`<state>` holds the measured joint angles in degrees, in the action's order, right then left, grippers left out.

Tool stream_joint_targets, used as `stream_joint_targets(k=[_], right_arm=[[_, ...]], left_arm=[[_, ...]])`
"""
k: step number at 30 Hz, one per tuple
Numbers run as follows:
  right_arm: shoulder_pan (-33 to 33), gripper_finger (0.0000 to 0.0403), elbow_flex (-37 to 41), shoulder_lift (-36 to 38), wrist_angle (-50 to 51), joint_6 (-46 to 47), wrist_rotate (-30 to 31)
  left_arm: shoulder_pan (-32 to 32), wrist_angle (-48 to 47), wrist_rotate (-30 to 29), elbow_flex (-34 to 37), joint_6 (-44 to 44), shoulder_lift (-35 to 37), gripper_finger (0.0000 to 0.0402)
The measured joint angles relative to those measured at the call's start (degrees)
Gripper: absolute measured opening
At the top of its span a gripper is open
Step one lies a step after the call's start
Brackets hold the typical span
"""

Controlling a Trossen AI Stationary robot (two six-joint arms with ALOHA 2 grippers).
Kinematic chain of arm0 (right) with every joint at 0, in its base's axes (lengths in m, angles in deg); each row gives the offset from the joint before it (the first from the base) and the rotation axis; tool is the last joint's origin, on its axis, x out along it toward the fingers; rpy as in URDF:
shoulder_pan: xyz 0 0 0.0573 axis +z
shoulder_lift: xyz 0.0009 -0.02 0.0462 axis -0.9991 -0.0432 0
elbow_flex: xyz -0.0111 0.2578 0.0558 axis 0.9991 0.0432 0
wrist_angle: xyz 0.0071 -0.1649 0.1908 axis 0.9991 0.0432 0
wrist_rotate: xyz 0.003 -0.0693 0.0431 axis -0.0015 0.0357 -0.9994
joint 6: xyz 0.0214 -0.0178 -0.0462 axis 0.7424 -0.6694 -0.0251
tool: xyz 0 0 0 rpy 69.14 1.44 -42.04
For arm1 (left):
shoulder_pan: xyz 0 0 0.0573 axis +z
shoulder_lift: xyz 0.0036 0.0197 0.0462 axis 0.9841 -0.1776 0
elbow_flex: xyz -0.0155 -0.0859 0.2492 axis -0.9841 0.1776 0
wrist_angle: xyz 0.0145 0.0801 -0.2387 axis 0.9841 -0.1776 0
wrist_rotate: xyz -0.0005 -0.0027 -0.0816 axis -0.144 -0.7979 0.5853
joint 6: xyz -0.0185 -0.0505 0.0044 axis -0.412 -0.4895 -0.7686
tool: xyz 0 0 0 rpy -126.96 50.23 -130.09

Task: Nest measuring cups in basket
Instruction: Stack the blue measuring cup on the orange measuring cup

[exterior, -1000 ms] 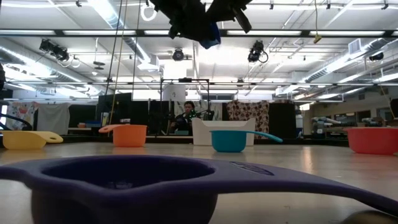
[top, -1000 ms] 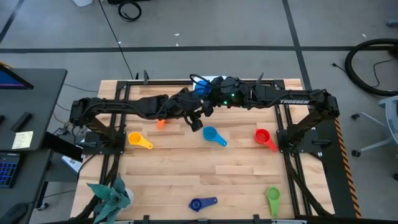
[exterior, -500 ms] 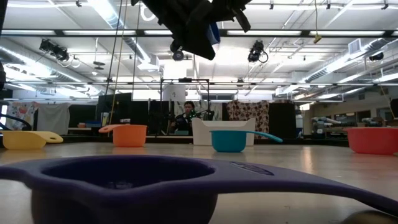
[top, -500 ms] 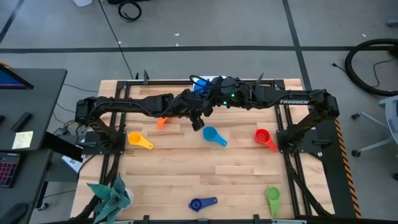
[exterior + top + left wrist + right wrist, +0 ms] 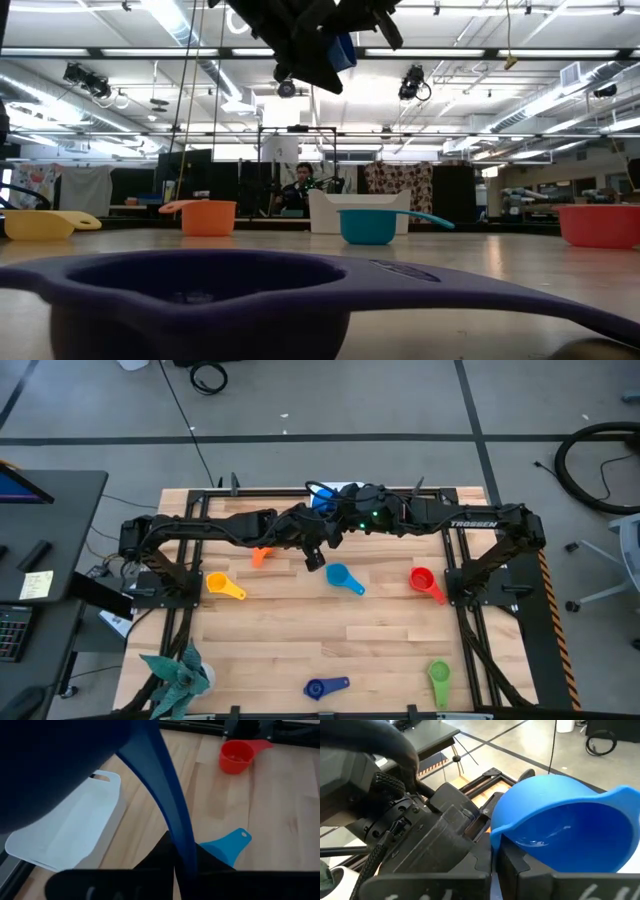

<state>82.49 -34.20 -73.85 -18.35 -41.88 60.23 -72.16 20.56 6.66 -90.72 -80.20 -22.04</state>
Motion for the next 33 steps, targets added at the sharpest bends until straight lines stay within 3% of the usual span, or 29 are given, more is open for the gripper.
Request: stream_joint_targets(k=[15,26,33], right_arm=[[-2.6,0.0072,0.1,0.1,-1.0,-2.6,-13.4],[-1.9,0.0077,0.0,3.8,-4.2,-4.9,-25.5],[-0.2,0.0077,0.0,8.0,-7.5,-8.7,-26.6]], left_arm=[[0.0,-6.5,2.9,-0.1,-1.3,1.8,0.0002],[0.9,-17.9,2.1,0.0,-6.7,6.3,0.0001],[1.5,-22.0,5.4,0.0,-13.0,8.9,0.0001]])
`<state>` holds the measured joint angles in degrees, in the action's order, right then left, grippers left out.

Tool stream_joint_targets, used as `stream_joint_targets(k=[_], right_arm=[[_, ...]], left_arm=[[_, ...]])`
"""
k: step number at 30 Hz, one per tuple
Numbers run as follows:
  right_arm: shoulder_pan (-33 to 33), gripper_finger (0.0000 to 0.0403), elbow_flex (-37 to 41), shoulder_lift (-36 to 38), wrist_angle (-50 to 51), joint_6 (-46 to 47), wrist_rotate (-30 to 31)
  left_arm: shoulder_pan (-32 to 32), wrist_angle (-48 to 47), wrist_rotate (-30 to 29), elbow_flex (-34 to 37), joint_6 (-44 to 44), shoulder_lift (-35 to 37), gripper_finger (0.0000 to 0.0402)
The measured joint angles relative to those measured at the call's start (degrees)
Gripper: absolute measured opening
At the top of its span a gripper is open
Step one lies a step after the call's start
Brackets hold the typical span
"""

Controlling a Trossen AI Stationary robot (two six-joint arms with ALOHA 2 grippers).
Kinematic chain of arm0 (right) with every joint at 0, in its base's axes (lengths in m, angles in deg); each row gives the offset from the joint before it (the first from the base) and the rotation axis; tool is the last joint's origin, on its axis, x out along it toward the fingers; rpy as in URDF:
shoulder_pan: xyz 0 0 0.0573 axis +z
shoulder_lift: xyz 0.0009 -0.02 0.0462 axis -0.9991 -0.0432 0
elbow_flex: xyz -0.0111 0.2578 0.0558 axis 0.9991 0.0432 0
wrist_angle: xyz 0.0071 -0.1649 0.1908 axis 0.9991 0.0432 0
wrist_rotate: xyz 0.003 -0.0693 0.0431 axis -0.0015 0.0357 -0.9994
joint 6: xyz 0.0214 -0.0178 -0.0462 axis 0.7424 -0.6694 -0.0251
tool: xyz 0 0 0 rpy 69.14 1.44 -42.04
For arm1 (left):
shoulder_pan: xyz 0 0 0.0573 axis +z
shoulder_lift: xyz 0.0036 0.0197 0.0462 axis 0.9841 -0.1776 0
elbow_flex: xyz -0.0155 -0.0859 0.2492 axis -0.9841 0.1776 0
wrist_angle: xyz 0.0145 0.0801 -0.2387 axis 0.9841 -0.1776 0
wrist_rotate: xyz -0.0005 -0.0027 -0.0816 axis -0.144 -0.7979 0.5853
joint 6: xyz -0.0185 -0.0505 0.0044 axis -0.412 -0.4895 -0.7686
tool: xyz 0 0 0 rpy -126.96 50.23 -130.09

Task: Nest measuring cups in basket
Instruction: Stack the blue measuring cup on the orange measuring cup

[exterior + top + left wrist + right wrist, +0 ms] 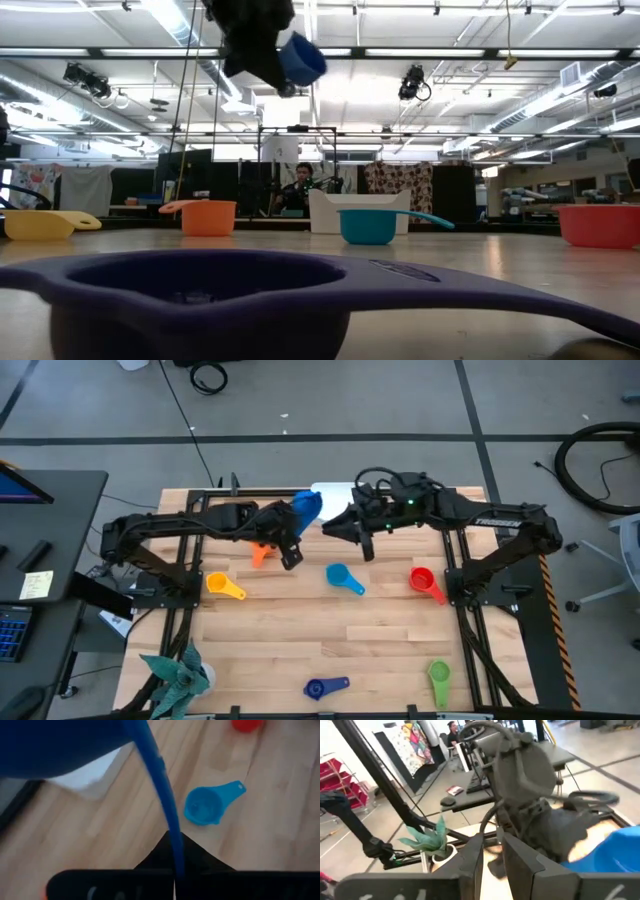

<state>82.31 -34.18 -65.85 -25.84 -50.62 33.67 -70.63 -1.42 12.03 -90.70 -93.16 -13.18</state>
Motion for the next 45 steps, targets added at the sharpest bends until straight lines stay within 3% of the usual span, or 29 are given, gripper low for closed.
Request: stream_joint_targets(k=[4,11,18,25,34,38,45], right_arm=[[0.8,0.0077,0.0,2.6,0.7,-1.6,1.5],[2.6,0.0074,0.0,5.6,2.1,-3.9,1.5],[3.5,0.0072,0.1,6.1,2.6,-4.2,1.5],[3.8,0.0072,0.1,6.1,4.3,-4.2,1.4],[3.7,0.0072,0.1,6.1,5.3,-4.2,1.2],[3.7,0.0072,0.1,6.1,5.4,-4.1,1.2],[3.7,0.0072,0.1,6.1,5.3,-3.7,1.2]], left_arm=[[0.8,-3.5,6.4,0.0,-6.6,3.5,0.0001],[1.4,-12.9,6.7,0.0,-17.1,12.8,0.0001],[0.5,-13.3,7.8,0.0,-22.0,20.9,0.0001],[0.3,-13.1,7.4,0.0,-24.3,25.8,0.0001],[0.2,-14.8,0.9,2.3,-25.0,29.5,0.0001],[0.3,-5.9,4.3,13.2,-26.9,32.9,0.0001],[1.0,29.1,15.4,35.6,-31.5,39.0,0.0001]])
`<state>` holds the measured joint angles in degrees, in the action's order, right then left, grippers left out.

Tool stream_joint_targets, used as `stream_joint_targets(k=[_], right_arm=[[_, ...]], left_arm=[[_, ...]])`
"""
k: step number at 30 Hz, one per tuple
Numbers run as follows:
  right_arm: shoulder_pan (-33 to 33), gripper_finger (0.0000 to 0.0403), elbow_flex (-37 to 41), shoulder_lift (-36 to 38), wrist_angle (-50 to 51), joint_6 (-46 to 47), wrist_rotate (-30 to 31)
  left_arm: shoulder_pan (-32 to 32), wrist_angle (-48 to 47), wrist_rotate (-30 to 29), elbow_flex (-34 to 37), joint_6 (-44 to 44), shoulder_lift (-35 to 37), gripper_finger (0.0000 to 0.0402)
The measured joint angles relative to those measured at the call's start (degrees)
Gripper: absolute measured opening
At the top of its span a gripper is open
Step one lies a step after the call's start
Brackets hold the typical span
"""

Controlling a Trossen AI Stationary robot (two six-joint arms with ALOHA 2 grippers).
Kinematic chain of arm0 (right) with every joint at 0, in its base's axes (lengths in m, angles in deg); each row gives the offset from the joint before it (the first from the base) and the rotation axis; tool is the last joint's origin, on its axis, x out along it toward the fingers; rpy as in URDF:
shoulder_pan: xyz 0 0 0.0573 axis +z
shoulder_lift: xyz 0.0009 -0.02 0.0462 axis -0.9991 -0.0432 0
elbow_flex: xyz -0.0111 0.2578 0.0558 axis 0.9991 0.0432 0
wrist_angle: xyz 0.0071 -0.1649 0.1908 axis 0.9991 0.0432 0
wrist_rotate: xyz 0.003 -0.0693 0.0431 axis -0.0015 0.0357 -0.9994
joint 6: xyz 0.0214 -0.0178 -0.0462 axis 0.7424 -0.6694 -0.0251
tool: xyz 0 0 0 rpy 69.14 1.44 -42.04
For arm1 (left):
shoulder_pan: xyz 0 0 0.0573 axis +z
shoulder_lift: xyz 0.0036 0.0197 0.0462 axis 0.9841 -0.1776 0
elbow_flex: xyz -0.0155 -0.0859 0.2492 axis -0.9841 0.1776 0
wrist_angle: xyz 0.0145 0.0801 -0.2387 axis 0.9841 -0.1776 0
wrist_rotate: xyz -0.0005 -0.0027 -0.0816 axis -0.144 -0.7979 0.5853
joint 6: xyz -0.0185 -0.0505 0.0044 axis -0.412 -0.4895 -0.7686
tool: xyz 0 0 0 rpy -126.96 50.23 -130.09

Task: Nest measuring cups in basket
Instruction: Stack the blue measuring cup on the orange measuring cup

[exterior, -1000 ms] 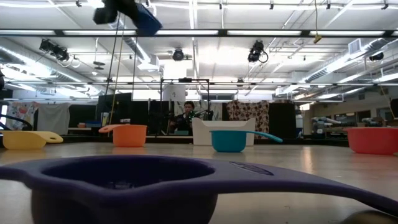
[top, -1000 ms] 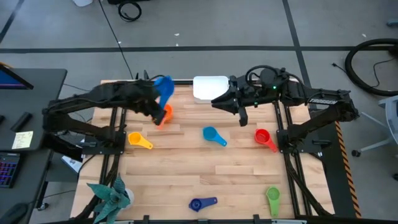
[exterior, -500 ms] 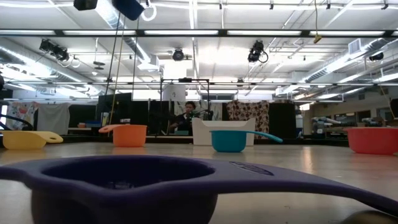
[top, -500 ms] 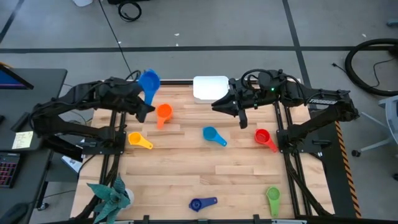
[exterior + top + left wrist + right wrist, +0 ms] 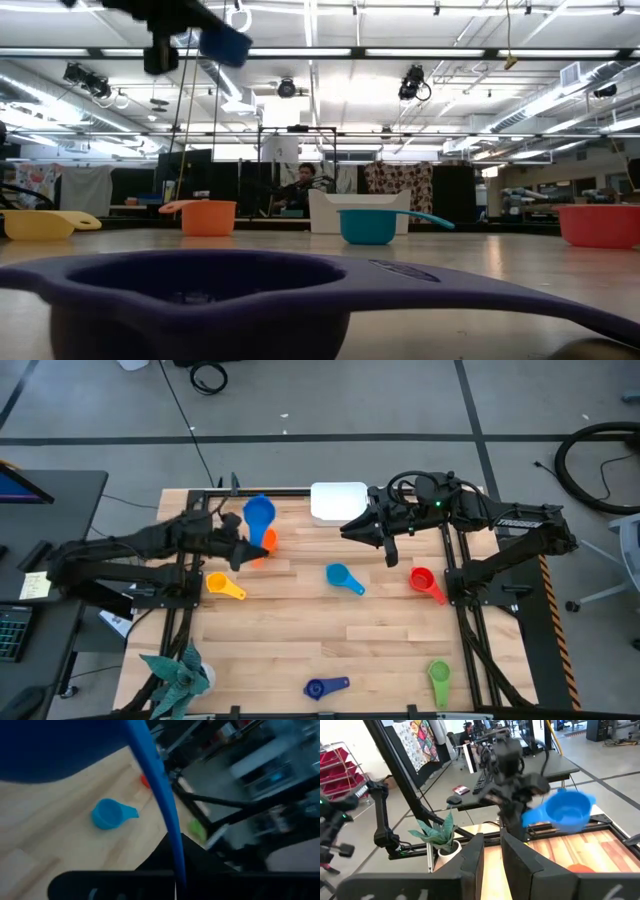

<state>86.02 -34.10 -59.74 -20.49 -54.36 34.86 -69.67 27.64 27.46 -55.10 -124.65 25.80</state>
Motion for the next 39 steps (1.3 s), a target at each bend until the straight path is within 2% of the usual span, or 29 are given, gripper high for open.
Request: stream_joint_targets(k=[5,10,14,26,39], right_arm=[[0.0,0.0072,0.0,0.0,-0.1,0.0,0.0],[0.0,0.0072,0.0,0.0,-0.3,0.1,0.0],[0.0,0.0072,0.0,0.0,-0.4,0.1,0.9],[0.0,0.0072,0.0,0.0,-0.6,0.6,4.7],[0.0,0.0072,0.0,0.0,-0.7,0.7,5.7]], left_arm=[[1.4,15.5,2.3,13.3,-6.9,1.2,0.0001],[3.6,36.2,4.3,25.4,-15.1,1.0,0.0001],[4.9,44.8,3.9,31.8,-18.5,1.1,0.0001],[7.9,44.4,4.0,38.3,-16.5,1.0,0.0001],[12.5,41.9,7.6,38.6,-13.7,1.0,0.0001]])
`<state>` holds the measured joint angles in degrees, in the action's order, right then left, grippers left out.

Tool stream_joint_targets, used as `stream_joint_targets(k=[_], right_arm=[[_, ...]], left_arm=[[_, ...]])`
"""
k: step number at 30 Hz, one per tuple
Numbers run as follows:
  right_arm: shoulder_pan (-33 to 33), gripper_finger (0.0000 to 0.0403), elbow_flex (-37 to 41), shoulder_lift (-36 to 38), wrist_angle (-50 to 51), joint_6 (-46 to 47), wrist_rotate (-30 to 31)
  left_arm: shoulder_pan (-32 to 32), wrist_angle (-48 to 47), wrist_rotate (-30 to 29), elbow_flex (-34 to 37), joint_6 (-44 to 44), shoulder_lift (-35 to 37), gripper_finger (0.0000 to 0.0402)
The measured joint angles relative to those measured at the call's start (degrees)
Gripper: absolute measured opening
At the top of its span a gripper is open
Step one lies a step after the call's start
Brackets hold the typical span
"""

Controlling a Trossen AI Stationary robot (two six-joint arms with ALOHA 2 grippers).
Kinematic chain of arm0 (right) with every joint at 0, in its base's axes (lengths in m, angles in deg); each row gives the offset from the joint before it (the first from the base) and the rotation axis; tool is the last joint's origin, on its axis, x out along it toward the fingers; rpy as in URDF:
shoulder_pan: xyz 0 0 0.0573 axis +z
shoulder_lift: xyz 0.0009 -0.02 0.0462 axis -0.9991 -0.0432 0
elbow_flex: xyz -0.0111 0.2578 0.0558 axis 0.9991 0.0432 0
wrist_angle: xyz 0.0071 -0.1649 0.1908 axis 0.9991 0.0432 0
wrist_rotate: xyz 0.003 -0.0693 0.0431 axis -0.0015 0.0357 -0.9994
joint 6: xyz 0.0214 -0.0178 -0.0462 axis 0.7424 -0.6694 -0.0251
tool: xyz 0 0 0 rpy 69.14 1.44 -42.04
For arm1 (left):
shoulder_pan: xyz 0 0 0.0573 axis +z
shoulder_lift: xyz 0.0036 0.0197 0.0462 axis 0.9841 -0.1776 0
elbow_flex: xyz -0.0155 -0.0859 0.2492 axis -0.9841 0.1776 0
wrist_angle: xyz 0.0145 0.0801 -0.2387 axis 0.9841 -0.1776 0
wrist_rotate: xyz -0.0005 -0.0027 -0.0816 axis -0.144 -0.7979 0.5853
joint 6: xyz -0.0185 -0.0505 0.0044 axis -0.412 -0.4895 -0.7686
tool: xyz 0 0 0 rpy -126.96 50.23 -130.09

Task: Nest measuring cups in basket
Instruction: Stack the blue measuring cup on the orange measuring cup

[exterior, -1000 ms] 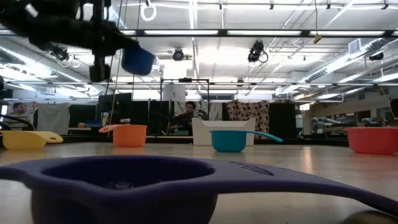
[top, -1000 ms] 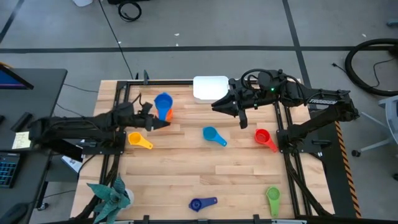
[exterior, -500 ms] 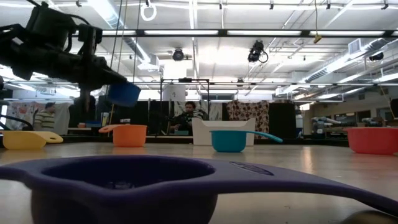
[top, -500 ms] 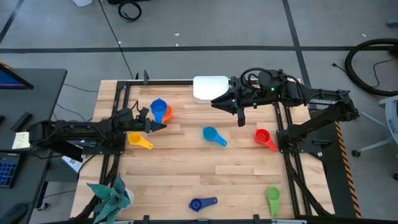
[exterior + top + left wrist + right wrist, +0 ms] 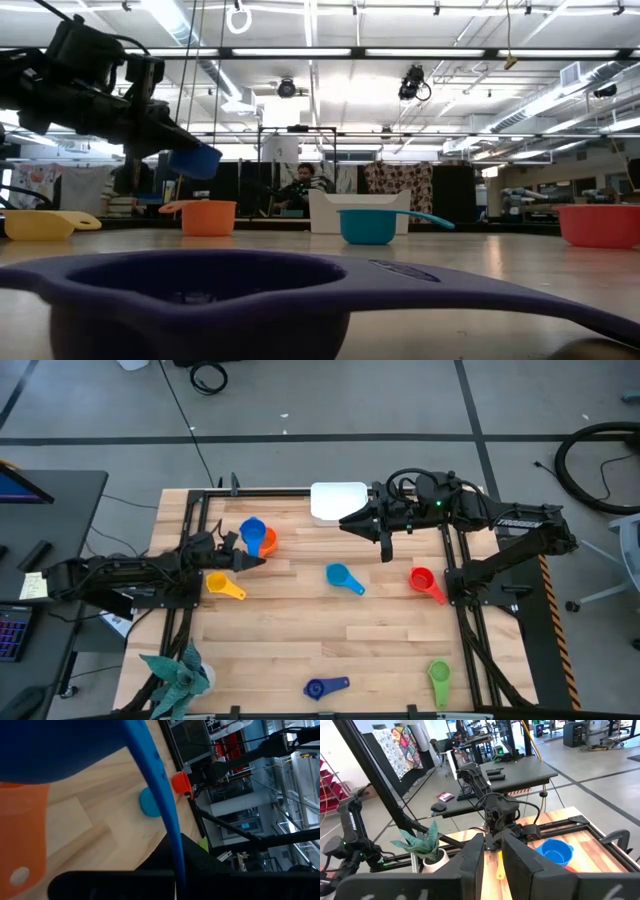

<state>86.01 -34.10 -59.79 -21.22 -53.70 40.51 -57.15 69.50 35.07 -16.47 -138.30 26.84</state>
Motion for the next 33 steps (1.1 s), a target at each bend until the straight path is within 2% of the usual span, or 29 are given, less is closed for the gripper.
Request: stream_joint_targets(k=[8,14,18,23,33], right_arm=[[0.0,0.0072,0.0,0.0,-0.1,0.0,0.0],[0.0,0.0072,0.0,0.0,-0.3,0.0,0.0],[0.0,0.0072,0.0,0.0,-1.5,0.0,0.0],[0.0,0.0072,0.0,0.0,-2.0,0.0,1.3],[-0.1,0.0072,0.0,0.0,-2.0,0.0,2.5]], left_arm=[[1.7,0.0,2.7,0.0,0.4,0.0,0.0001],[1.5,0.0,0.6,0.0,2.0,-2.0,0.0001],[1.2,0.2,-1.7,0.0,3.0,-6.6,0.0001],[1.1,2.2,2.5,-0.1,4.1,-13.1,0.0001],[1.2,12.5,5.3,-0.1,6.3,-24.6,0.0001]])
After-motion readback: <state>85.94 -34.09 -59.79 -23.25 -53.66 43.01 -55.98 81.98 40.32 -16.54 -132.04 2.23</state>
